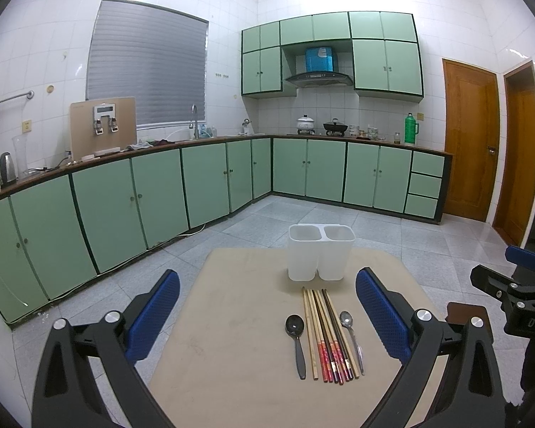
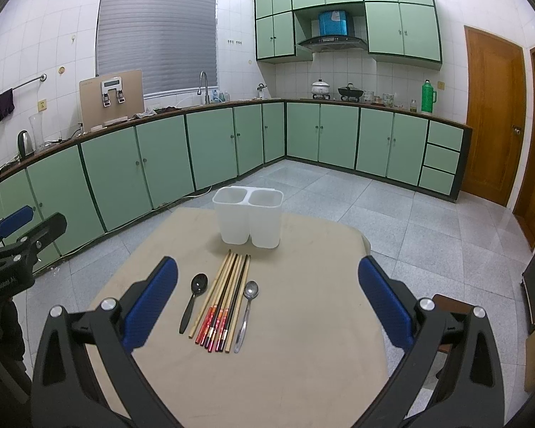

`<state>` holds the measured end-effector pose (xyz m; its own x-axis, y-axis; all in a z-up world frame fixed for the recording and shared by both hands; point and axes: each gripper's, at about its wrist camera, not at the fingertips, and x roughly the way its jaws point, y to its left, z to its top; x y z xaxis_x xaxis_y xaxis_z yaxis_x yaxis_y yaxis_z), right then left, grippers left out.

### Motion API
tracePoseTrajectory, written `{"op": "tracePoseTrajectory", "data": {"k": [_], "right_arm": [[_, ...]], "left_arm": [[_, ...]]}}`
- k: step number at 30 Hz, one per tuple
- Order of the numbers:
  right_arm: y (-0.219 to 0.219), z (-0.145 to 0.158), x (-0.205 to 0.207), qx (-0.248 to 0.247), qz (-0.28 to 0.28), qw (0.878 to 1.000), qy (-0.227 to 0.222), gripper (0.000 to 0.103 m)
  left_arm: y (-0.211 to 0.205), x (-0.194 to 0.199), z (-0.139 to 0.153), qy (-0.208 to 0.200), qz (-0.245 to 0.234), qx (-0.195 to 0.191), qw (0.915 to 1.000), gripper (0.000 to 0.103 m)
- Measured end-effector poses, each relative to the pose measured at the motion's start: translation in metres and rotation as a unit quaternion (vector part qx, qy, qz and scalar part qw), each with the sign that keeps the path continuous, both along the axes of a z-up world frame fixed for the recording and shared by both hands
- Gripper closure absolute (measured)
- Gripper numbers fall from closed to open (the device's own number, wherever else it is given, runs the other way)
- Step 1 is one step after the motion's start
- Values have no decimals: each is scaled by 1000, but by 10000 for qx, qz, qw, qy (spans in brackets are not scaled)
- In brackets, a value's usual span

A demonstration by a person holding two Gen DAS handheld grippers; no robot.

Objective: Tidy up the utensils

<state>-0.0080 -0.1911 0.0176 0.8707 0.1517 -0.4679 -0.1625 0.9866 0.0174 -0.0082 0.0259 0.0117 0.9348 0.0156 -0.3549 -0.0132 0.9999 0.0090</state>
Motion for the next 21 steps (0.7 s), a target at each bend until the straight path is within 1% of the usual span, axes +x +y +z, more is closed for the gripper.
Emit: {"op": "tracePoseTrajectory", "data": {"k": [6, 14, 21], "right_arm": [[1, -1, 1, -6, -1, 10000, 14, 5], [2, -7, 4, -8, 0, 10000, 56, 5], [5, -9, 8, -19, 1, 9999, 110, 5]], "left_arm": [[1, 0, 0, 8, -4, 5, 10000, 6], [17, 2, -6, 73, 21, 12, 10000, 6], [13, 10, -7, 140, 26, 34, 9999, 6]]}}
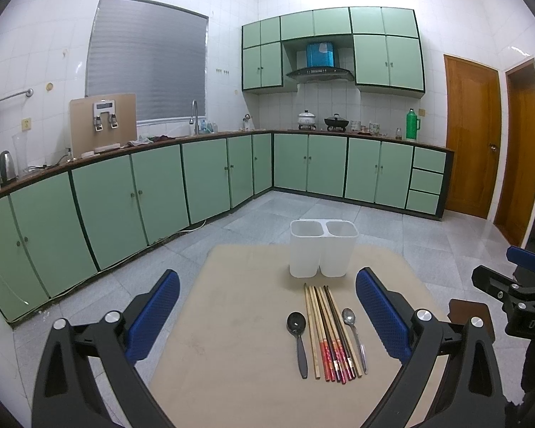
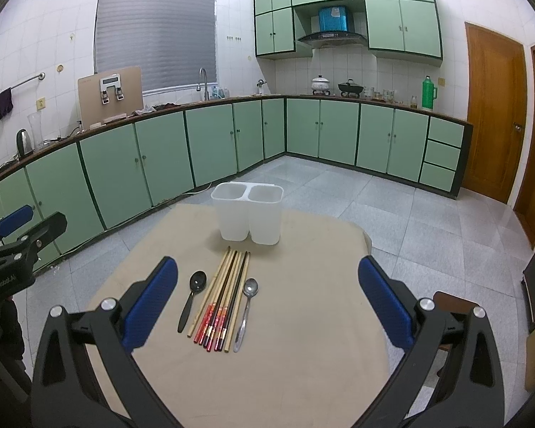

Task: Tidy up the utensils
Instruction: 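Grasp the metal spoon with the right tool while the left tool grasps the black spoon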

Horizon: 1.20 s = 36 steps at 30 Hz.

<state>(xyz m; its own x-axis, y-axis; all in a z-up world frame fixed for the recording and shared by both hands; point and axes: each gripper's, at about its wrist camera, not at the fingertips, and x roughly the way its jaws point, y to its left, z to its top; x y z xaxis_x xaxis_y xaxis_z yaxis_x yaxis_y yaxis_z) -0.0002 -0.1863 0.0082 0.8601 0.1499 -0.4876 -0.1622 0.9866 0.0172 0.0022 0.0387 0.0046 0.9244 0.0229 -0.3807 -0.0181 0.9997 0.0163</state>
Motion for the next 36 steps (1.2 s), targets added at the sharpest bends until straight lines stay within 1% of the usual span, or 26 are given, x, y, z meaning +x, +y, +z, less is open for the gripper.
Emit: {"op": "tracePoseTrajectory", "data": {"k": [3, 4, 5, 10, 13, 17, 23, 27, 30, 34, 36], "right_arm": [[0, -1, 2, -13, 5, 10000, 30, 5], [-2, -3, 6, 64, -121, 9998, 161, 5], [-1, -2, 5, -12, 5, 10000, 61, 5], [1, -12, 20, -63, -7, 9998, 210, 5], [3, -26, 38, -91, -27, 9990, 438, 5], [5, -53, 65, -169, -56, 9969, 765, 5], [13, -95, 112, -164, 17, 9914, 1297, 5], [25, -118, 135, -283, 111, 9881, 1506, 6], [29, -132, 151, -282, 195, 9852, 1677, 9], [35, -154, 174, -262, 256, 9798, 1965, 23], [36, -167, 185, -257, 274, 9762, 2136, 26]], "left_arm": [[-4, 5, -2, 41, 9, 8, 10000, 6], [-4, 6, -2, 60, 11, 12, 10000, 6], [-3, 9, -3, 82, 9, 13, 10000, 6], [-5, 23, -13, 236, 18, 20, 9997, 6], [-2, 40, -24, 444, 46, 17, 9990, 6], [5, 70, -49, 860, 88, -11, 9963, 6], [11, 125, -101, 1589, 189, 125, 9870, 6], [13, 151, -133, 1985, 143, 62, 9800, 7], [10, 164, -152, 2266, 126, -20, 9739, 11], [10, 180, -173, 2523, 65, -65, 9676, 13], [8, 186, -180, 2601, 62, -34, 9656, 13]]}}
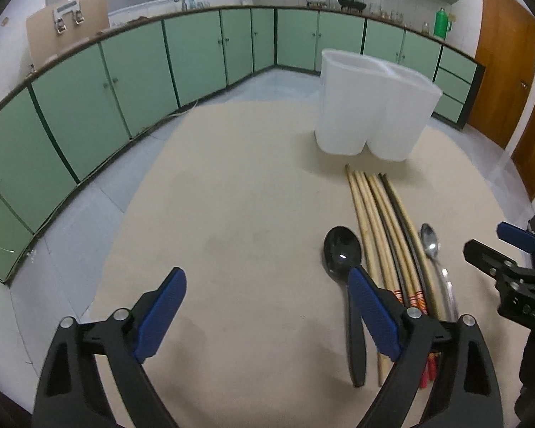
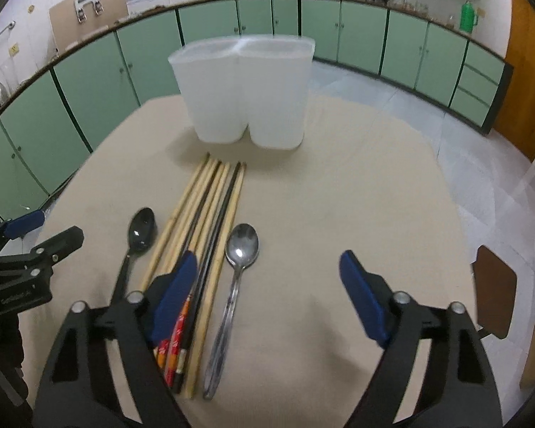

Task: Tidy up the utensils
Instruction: 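Grasp the metal spoon with the right tool while the left tool grasps the black spoon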

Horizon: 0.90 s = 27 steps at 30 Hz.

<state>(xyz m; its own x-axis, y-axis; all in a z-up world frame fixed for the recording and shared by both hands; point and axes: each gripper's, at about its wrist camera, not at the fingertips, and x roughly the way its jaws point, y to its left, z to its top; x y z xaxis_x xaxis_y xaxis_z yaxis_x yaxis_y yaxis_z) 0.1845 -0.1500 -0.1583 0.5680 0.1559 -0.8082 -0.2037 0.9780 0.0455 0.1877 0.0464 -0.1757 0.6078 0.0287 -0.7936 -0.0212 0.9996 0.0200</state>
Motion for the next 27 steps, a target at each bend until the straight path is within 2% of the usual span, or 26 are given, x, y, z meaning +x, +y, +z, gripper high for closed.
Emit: {"op": "tracePoseTrajectory", "data": {"k": [8, 10, 20, 23, 27], "right_arm": [[9, -30, 18, -101, 134, 9989, 442, 45], [11, -35, 19, -180, 145, 9986, 484, 47], [21, -39, 19, -473, 278, 9983, 205, 53], [18, -39, 15, -594, 300, 9977, 159, 58], [10, -37, 15, -660, 208, 9974, 183, 59]], "left_arm": [[6, 9, -17, 225, -35, -4, 9997, 15], [5, 10, -19, 260, -57, -34, 9996, 15], [-12, 16, -30, 355, -260, -45, 9990, 15], [-16, 19, -34, 395, -331, -11, 9987, 14], [-20, 24, -40, 467, -403, 32, 9981, 14]]}}
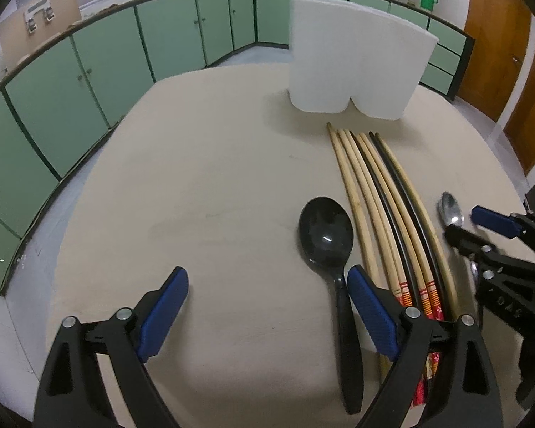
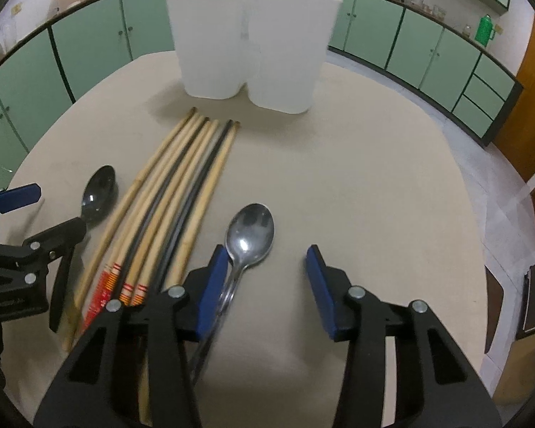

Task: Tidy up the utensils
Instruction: 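Grasp the metal spoon with the right tool while the left tool grasps the black spoon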

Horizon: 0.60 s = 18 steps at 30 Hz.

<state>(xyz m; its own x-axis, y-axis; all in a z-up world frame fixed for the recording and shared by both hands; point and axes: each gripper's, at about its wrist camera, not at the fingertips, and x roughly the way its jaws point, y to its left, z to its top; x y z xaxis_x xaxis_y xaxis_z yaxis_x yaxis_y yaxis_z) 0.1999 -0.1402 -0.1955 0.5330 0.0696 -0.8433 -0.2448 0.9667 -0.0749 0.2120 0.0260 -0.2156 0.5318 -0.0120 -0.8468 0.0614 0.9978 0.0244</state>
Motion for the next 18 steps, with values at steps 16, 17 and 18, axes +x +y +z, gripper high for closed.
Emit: {"op": "tracePoseTrajectory", "data": {"k": [16, 17, 18], "right_arm": [[-16, 0, 0, 563, -191, 9980, 220, 58], [-15, 0, 2, 558, -205, 9980, 217, 58], [-13, 0, 5, 551, -219, 9980, 215, 58]], "left_arm": [[7, 0, 3, -30, -50, -155, 9999, 13], [6, -2, 3, -51, -82, -180, 9998, 12], [3, -1, 5, -67, -122, -176, 9997, 12]]}}
